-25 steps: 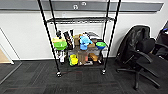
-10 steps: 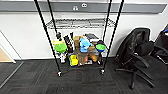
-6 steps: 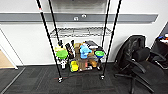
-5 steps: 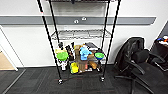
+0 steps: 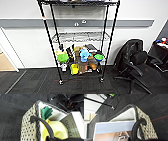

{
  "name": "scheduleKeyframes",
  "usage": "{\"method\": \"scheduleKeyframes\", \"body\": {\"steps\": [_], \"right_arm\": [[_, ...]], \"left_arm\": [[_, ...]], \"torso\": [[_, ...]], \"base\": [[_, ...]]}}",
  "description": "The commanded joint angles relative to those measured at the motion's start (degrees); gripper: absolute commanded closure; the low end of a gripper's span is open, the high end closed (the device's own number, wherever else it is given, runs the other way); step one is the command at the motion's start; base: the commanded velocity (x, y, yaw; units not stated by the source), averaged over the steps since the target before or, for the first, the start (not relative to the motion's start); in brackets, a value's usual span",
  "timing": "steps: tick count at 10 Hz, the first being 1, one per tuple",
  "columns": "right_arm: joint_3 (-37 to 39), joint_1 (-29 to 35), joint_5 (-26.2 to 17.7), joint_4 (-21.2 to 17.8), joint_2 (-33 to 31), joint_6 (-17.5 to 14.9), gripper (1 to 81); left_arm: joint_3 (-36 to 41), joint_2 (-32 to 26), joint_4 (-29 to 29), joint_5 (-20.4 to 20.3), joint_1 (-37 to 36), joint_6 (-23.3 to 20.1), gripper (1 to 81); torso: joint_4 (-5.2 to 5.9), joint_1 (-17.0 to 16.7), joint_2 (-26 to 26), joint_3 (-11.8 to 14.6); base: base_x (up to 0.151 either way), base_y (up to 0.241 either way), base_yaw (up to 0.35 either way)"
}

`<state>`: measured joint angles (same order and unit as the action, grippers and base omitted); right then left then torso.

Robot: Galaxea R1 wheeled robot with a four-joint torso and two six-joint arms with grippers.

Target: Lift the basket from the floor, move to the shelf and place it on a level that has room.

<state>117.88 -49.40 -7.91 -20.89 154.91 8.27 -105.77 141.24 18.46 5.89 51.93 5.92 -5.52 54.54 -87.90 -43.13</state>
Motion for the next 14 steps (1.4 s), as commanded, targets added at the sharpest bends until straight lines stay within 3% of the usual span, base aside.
{"method": "scheduleKeyframes", "body": {"steps": [1, 11, 12, 14], "right_arm": [[-2.0, 6.1, -2.1, -0.7, -0.6, -0.1, 81.1], [-5.2, 5.7, 0.0, -1.0, -2.0, 0.2, 81.1], [-5.1, 6.3, -0.3, -0.9, -2.2, 0.2, 81.1], [-5.6, 7.1, -0.9, -0.9, -2.9, 0.2, 81.1]], "left_arm": [[4.4, -2.8, 1.3, 1.7, -7.6, 0.1, 81.1], [6.3, -3.5, 1.2, 2.2, -8.6, 0.8, 81.1], [6.1, -3.3, 1.2, 2.1, -8.6, 0.8, 81.1], [6.2, -3.3, 1.2, 1.9, -8.9, 0.8, 81.1]], "torso": [[0.00, -3.7, 5.7, 0.0], [0.00, -16.5, 25.5, 0.0], [0.00, -17.7, 27.5, 2.6], [0.00, -19.9, 30.9, 3.5]], "base": [[0.000, 0.000, 0.000], [0.000, 0.000, 0.000], [0.000, 0.000, 0.000], [0.000, 0.000, 0.000]]}}
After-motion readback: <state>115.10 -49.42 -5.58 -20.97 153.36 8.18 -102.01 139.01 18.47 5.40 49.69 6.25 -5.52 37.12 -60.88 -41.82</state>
